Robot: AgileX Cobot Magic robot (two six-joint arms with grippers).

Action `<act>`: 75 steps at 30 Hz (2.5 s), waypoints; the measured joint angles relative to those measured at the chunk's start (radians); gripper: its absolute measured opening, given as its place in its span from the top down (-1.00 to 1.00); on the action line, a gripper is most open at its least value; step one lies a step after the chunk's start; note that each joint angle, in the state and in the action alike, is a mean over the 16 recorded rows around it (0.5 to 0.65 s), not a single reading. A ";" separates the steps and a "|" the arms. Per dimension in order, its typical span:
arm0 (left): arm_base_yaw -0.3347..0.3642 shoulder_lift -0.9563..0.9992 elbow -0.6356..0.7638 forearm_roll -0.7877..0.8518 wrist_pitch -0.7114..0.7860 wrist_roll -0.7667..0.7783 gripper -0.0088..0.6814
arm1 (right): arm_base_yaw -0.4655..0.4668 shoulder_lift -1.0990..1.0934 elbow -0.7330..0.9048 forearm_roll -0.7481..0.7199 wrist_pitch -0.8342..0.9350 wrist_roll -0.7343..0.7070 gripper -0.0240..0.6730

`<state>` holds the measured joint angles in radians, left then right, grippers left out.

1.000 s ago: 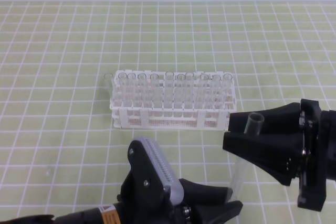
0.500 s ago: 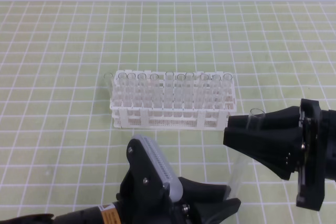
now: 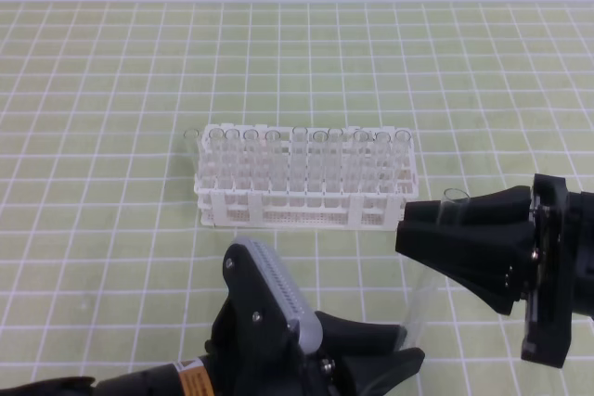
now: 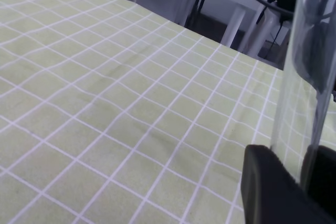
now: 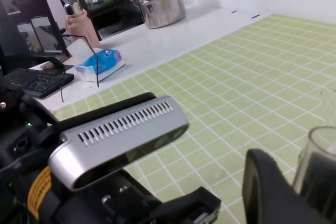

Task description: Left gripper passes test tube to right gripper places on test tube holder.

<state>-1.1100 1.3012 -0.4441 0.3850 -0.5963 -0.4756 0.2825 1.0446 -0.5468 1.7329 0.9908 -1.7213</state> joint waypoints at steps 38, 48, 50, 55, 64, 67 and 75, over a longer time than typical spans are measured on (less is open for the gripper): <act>0.001 -0.169 0.000 0.014 0.306 -0.005 -0.35 | 0.000 0.009 -0.079 0.002 -0.263 -0.171 0.67; 0.000 -0.330 0.000 0.017 0.704 -0.008 -0.17 | 0.000 0.132 -0.223 0.007 -0.374 -0.276 0.67; 0.001 -0.356 0.000 0.017 0.771 -0.017 -0.10 | 0.000 0.171 -0.250 0.008 -0.378 -0.289 0.67; 0.001 -0.403 0.000 0.017 0.879 -0.037 0.07 | 0.000 0.257 -0.299 0.008 -0.366 -0.307 0.67; 0.000 -0.441 0.000 0.044 0.919 -0.059 0.23 | 0.000 0.319 -0.339 0.008 -0.334 -0.353 0.67; 0.000 -0.443 0.000 0.063 0.919 -0.058 0.24 | 0.000 0.320 -0.340 0.008 -0.330 -0.367 0.67; 0.000 -0.443 0.000 0.112 0.919 -0.056 0.25 | 0.000 0.320 -0.340 0.008 -0.329 -0.385 0.67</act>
<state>-1.1097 0.8586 -0.4446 0.4971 0.3223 -0.5313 0.2825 1.3645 -0.8866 1.7413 0.6617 -2.1064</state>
